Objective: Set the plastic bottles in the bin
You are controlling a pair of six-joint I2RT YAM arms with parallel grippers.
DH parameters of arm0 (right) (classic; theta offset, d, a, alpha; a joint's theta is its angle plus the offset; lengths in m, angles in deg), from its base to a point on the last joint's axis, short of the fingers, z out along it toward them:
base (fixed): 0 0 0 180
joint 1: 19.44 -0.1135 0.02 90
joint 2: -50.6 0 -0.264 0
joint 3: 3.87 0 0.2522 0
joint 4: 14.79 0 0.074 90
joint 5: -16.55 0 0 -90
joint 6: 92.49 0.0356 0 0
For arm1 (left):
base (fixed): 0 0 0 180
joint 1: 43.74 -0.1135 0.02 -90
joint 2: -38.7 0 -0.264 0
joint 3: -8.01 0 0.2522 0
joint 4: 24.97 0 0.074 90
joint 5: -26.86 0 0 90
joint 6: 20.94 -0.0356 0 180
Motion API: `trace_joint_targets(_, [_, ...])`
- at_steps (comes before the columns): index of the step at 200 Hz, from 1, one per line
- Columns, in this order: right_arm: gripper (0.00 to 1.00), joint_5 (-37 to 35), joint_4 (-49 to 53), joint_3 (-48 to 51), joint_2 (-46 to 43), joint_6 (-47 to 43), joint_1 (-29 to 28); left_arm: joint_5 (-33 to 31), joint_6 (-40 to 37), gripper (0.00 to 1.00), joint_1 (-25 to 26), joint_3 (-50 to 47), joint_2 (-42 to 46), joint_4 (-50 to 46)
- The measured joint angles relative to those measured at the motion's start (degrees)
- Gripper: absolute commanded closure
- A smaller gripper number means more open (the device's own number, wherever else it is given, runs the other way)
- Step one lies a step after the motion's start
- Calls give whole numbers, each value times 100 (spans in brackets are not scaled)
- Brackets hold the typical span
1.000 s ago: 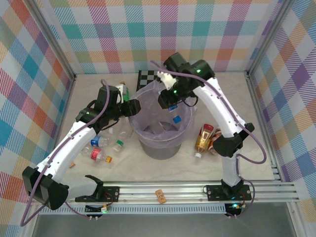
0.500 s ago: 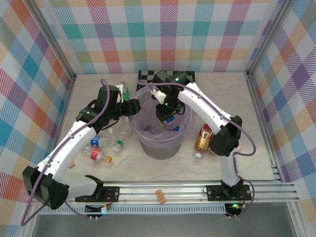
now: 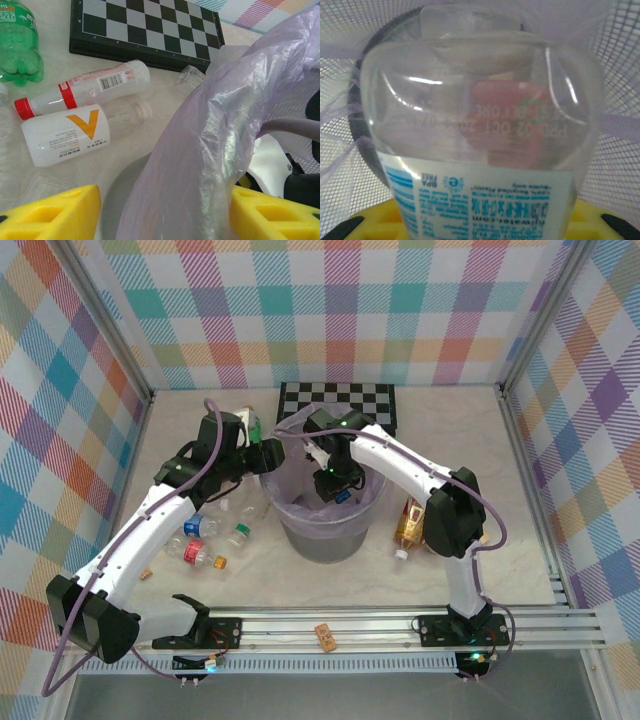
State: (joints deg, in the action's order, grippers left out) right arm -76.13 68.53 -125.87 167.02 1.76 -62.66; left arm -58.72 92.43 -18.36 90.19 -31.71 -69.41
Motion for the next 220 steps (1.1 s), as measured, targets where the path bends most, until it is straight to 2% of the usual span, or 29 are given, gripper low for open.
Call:
trace_joint_targets(28, [43, -79, -286, 245, 0, 116, 2, -7, -2, 37, 0, -2, 0, -37])
trace_joint_targets(85, [33, -96, -420, 444, -61, 155, 2, -4, -2, 37, 0, -2, -2, -66])
trace_joint_targets(96, [27, -81, -422, 444, -142, 168, 2, -4, -2, 37, 0, -2, -2, -66])
trace_joint_targets(112, [24, -24, -413, 442, -330, 195, 2, -4, -2, 37, 0, -2, -2, -66])
trace_joint_targets(176, [24, 404, -11, 35, -1445, 162, 0, -26, -2, 37, 0, -2, -2, -66])
trace_joint_targets(220, [27, 686, 393, -992, -1996, -52, 2, -26, -2, 37, 0, -2, -4, -66])
